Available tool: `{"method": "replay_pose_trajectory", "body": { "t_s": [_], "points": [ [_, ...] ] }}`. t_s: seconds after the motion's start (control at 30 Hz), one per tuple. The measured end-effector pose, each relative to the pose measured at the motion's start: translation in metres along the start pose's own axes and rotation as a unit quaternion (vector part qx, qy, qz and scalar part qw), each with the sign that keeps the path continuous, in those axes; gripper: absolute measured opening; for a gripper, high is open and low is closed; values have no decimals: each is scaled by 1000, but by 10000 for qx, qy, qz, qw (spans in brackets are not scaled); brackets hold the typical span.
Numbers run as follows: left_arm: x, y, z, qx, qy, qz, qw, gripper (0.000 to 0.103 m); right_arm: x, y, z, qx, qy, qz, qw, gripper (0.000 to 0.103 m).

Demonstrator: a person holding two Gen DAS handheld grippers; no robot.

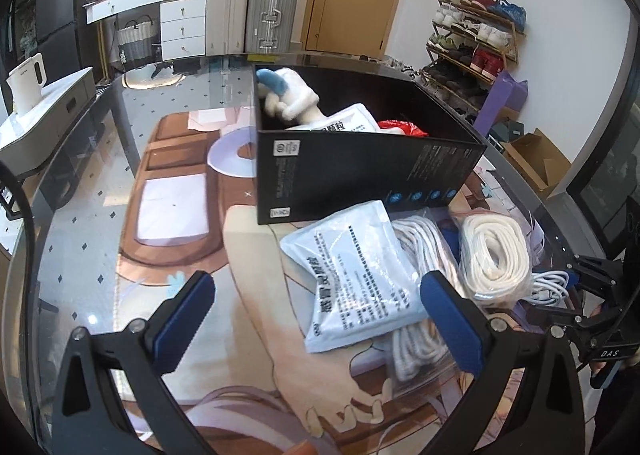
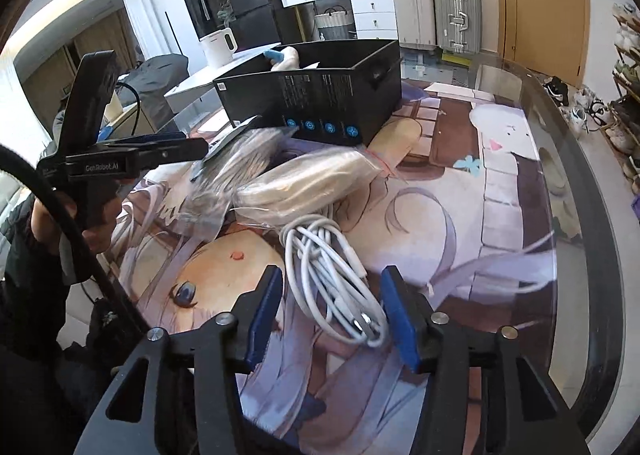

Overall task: Organize soft objects
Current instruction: 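Grasp the white printed packet with the left gripper while right grasps the rope zip bag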

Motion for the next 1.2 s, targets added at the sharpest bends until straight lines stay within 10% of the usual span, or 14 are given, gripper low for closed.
{"method": "replay_pose_trajectory", "body": {
  "t_s": [0.53,1.2],
  "points": [
    [-2,-19,4,-225,40,-270,9994,101,33,-19,-7,223,-550,-18,9982,82],
    [-3,-8,11,-766,-229,-96,9968,44,66,-45,-18,130,-938,-200,9953,79]
  ]
}}
Point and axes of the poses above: each gripper's, at about its wrist camera, not at the fingertips, and y roughly against the way its jaws point, z to its right, x to its top, the point moved 6 cm from there along -y, roughly the way its jaws point, and after that the axes turned 9 degrees about -x, right-handed, at the moved point
